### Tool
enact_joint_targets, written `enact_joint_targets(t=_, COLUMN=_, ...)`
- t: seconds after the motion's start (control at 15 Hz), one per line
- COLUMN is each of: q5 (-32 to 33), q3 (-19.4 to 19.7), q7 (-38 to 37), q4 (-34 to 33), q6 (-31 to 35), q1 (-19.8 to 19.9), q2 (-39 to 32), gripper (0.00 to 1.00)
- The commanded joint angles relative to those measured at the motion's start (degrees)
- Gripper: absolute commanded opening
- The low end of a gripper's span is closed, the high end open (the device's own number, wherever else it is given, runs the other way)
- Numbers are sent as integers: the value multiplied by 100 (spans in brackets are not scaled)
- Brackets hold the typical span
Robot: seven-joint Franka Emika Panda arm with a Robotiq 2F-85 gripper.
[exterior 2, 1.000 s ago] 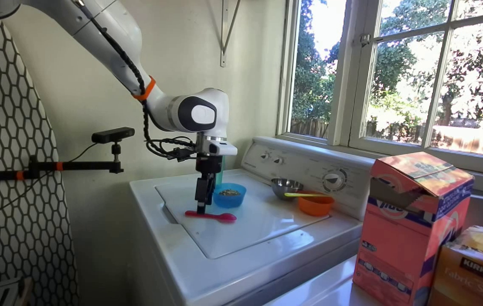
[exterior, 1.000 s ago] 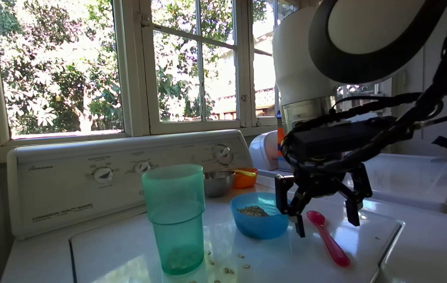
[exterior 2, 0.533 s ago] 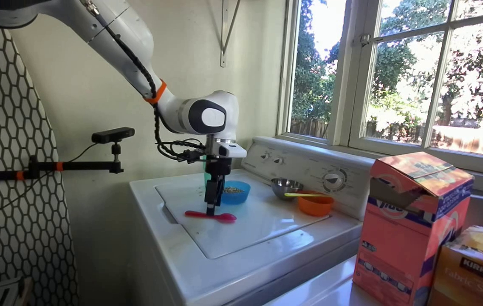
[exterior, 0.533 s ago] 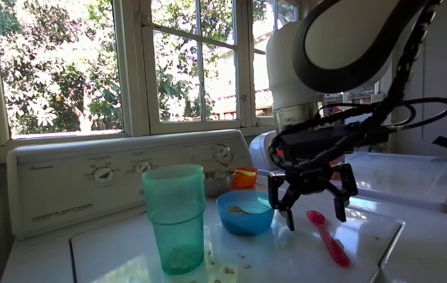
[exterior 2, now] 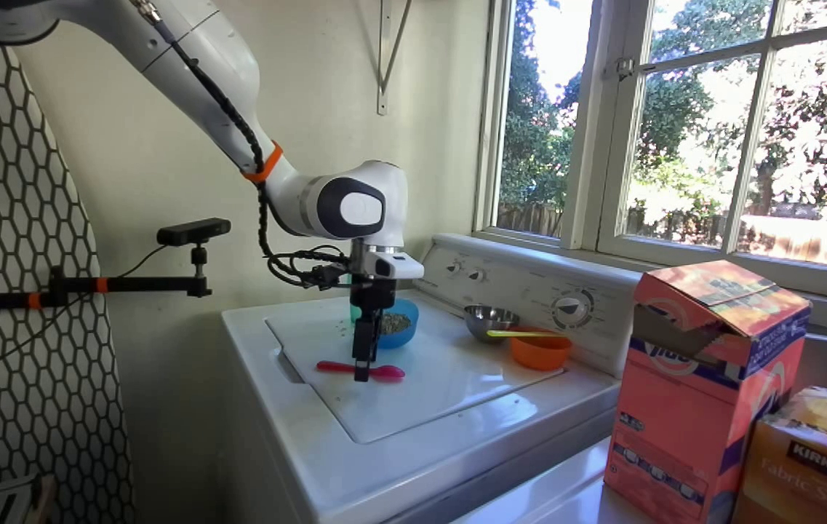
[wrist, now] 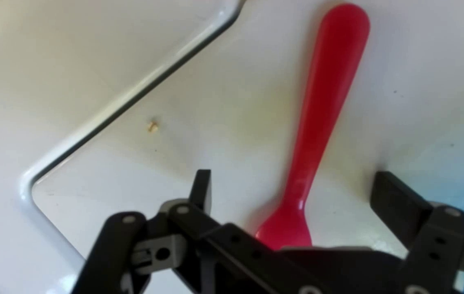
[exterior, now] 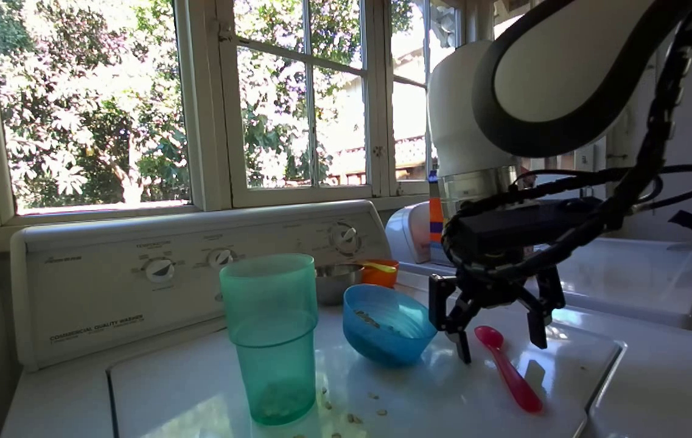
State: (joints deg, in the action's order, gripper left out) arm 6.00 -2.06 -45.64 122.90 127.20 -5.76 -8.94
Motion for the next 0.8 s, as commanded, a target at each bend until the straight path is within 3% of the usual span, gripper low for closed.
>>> enact_joint_targets(t=0.0, q5=-183, q3=9, q7=306, q4=786, q6=925, q1=46, q2=408, gripper=100)
enact_joint_targets(t=0.27, q5=-474, q3=-4, q7=441, q4=1296, q6=1621, q1=93, q2=672, gripper=100)
enact_joint_targets(t=0.33, q5=-562, q3=-10, q7=487, q4=1382, q6=1746, q1=105, q2=719, gripper=83)
enact_joint_targets(t=0.4, q5=-639, q3=-11, q7=508, q4=1433, q6=1821, q1=116, q2=749, gripper=73)
enact_joint_targets(t=0.73, q5=-812, q3=-25, q7=622, q4=1515, q6=1798, q1=168, q2=911, gripper=34)
